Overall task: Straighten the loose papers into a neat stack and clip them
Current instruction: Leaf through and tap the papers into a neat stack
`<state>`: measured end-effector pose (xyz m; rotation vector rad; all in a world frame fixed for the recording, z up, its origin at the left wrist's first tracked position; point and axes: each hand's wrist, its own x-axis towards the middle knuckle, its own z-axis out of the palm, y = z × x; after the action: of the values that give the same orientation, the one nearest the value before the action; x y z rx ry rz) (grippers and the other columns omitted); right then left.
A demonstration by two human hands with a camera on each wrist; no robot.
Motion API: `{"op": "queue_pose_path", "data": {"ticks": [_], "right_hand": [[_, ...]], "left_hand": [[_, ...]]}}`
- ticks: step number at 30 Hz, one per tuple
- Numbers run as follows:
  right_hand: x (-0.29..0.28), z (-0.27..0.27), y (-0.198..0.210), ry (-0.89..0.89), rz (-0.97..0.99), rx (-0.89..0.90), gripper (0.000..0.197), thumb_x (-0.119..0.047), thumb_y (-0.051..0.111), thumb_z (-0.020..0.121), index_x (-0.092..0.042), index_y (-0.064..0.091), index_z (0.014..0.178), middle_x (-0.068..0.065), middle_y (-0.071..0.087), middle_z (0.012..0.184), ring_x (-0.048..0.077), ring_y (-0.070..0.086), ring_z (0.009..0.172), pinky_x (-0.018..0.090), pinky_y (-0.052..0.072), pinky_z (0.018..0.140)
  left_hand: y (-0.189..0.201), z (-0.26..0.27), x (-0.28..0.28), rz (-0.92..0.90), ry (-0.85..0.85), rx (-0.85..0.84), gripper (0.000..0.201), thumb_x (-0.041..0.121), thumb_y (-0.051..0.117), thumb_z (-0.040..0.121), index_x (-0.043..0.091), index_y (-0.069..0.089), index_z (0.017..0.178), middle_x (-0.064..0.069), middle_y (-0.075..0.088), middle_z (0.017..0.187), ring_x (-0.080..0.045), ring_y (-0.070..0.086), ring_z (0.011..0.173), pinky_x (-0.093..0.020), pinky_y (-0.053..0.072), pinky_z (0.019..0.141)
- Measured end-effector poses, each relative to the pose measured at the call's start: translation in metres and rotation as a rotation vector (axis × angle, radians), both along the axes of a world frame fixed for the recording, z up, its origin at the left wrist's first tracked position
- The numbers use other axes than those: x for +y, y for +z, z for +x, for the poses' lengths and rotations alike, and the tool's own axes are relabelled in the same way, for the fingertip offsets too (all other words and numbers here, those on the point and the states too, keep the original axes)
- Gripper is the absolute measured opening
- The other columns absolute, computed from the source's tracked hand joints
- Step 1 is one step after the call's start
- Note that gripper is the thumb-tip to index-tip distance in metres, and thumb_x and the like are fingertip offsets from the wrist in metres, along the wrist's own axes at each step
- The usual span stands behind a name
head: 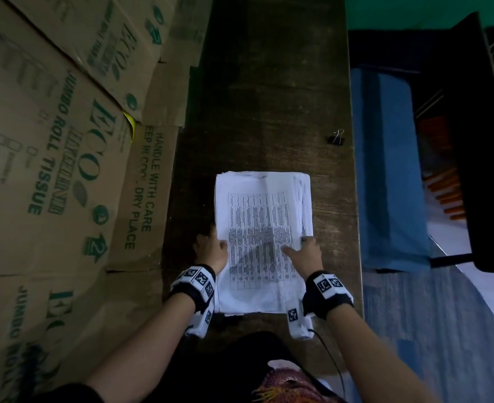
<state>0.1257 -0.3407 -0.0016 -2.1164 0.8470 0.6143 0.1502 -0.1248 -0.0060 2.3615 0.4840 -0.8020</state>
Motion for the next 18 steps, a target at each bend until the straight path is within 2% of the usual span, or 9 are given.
{"op": "queue_pose_path", "data": {"ticks": [3, 4, 6, 8, 11, 14, 16, 18], "right_hand": [[0.002, 0.012, 0.000, -0.069, 0.100, 0.025, 0.076, -0.027, 0.074, 0.083, 0.003, 0.034, 0.140, 0.017, 0.046, 0.138, 0.034, 0.048, 0.125, 0.032, 0.044, 0.096], [0.001, 0.015, 0.001, -0.094, 0.146, 0.019, 0.077, -0.021, 0.073, 0.085, 0.004, 0.030, 0.144, 0.018, 0.043, 0.143, 0.034, 0.045, 0.129, 0.033, 0.043, 0.097], [-0.002, 0.018, 0.000, -0.117, 0.242, 0.011, 0.084, -0.015, 0.073, 0.084, -0.002, 0.021, 0.150, 0.014, 0.033, 0.152, 0.031, 0.035, 0.138, 0.040, 0.034, 0.110], [-0.003, 0.018, 0.001, -0.118, 0.287, -0.017, 0.085, -0.014, 0.075, 0.082, -0.008, 0.025, 0.150, 0.009, 0.036, 0.152, 0.030, 0.037, 0.138, 0.047, 0.032, 0.113], [-0.009, 0.018, 0.005, -0.134, 0.288, -0.106, 0.070, -0.011, 0.077, 0.078, -0.007, 0.042, 0.138, 0.013, 0.057, 0.133, 0.031, 0.056, 0.121, 0.050, 0.048, 0.101], [-0.025, 0.021, 0.012, -0.179, 0.313, -0.204, 0.050, -0.004, 0.078, 0.076, -0.006, 0.055, 0.121, 0.011, 0.069, 0.106, 0.028, 0.068, 0.096, 0.040, 0.058, 0.079], [-0.032, 0.026, 0.010, -0.134, 0.280, -0.216, 0.052, -0.006, 0.079, 0.075, -0.005, 0.054, 0.121, 0.012, 0.068, 0.107, 0.028, 0.067, 0.095, 0.036, 0.057, 0.075], [-0.031, 0.030, 0.008, -0.022, 0.193, -0.147, 0.067, -0.015, 0.080, 0.077, -0.004, 0.044, 0.133, 0.016, 0.060, 0.125, 0.031, 0.061, 0.110, 0.041, 0.054, 0.086]], "left_hand": [[0.001, 0.002, -0.005, -0.008, 0.024, 0.008, 0.056, 0.024, 0.036, 0.101, 0.021, 0.013, 0.152, -0.023, 0.026, 0.142, -0.039, 0.035, 0.129, -0.044, 0.035, 0.105], [0.003, 0.002, -0.006, -0.031, 0.051, 0.002, 0.055, 0.022, 0.036, 0.102, 0.021, 0.014, 0.152, -0.022, 0.025, 0.143, -0.037, 0.038, 0.128, -0.042, 0.037, 0.104], [0.005, 0.002, -0.006, -0.067, 0.084, -0.034, 0.054, 0.020, 0.037, 0.102, 0.020, 0.017, 0.152, -0.021, 0.026, 0.145, -0.036, 0.040, 0.128, -0.039, 0.038, 0.104], [0.004, 0.001, -0.006, -0.105, 0.121, -0.084, 0.052, 0.018, 0.039, 0.101, 0.016, 0.022, 0.151, -0.020, 0.031, 0.146, -0.035, 0.040, 0.131, -0.037, 0.035, 0.106], [0.006, 0.001, -0.007, -0.197, 0.187, -0.178, 0.050, 0.013, 0.044, 0.100, 0.017, 0.032, 0.148, -0.016, 0.041, 0.140, -0.032, 0.044, 0.129, -0.037, 0.036, 0.107], [0.012, 0.004, -0.008, -0.255, 0.236, -0.230, 0.050, 0.012, 0.046, 0.099, 0.017, 0.033, 0.147, -0.013, 0.043, 0.140, -0.030, 0.044, 0.129, -0.038, 0.036, 0.106], [0.009, 0.008, -0.012, -0.235, 0.200, -0.207, 0.050, 0.013, 0.047, 0.099, 0.014, 0.032, 0.147, -0.015, 0.042, 0.139, -0.031, 0.044, 0.128, -0.037, 0.035, 0.106], [0.005, 0.010, -0.016, -0.181, 0.163, -0.156, 0.050, 0.013, 0.047, 0.098, 0.014, 0.033, 0.145, -0.018, 0.040, 0.139, -0.034, 0.045, 0.125, -0.037, 0.038, 0.104]]}}
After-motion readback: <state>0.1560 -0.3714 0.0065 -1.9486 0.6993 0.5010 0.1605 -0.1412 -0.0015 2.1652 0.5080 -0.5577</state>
